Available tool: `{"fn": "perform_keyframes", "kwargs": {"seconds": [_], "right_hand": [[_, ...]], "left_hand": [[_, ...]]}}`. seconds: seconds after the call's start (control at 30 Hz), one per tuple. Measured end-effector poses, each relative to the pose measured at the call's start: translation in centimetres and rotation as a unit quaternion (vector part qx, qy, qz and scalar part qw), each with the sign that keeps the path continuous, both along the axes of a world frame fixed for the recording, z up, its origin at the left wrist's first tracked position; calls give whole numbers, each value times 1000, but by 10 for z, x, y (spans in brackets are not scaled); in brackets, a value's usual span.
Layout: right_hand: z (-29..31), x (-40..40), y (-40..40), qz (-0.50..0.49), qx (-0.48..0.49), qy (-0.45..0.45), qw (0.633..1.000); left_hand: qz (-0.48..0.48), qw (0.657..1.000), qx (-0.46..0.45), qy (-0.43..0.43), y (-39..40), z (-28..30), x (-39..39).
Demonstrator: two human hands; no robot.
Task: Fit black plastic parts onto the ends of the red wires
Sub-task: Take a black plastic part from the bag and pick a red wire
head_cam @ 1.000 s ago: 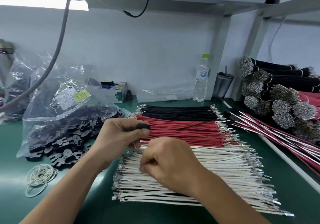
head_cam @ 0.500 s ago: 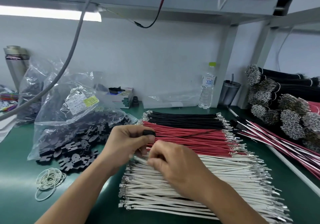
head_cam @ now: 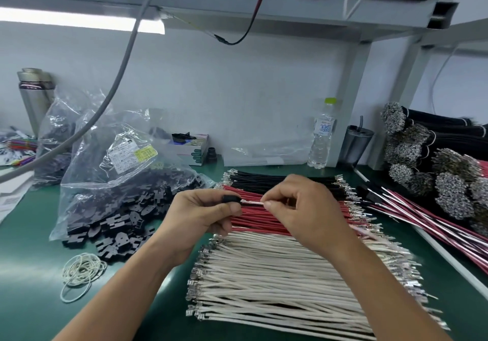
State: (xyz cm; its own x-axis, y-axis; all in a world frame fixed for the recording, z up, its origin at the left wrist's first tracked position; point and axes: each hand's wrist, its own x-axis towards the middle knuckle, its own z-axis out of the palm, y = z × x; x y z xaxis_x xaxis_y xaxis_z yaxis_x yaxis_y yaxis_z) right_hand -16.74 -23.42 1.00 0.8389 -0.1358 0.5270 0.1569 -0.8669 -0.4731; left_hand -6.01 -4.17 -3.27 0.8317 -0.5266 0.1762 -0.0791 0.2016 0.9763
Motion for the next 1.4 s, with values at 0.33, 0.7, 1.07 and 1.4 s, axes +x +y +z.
{"fn": "perform_keyframes", "kwargs": {"seconds": [0.33,0.7,1.07,1.4], "right_hand": [[-31,-1,4,20,26,-86,996],[-29,-5,5,0,-74,-180,981],[-33,0,6,28,36,-95,994],[-39,3,15,9,2,-110,994]], "left_hand": [[-12,1000,-4,14,0,1,-2],[-41,999,-17,26,-2,2,-6],[-36,999,11,-2,0,3,-7],[-7,996,61,-59,-2,5,-12]]}}
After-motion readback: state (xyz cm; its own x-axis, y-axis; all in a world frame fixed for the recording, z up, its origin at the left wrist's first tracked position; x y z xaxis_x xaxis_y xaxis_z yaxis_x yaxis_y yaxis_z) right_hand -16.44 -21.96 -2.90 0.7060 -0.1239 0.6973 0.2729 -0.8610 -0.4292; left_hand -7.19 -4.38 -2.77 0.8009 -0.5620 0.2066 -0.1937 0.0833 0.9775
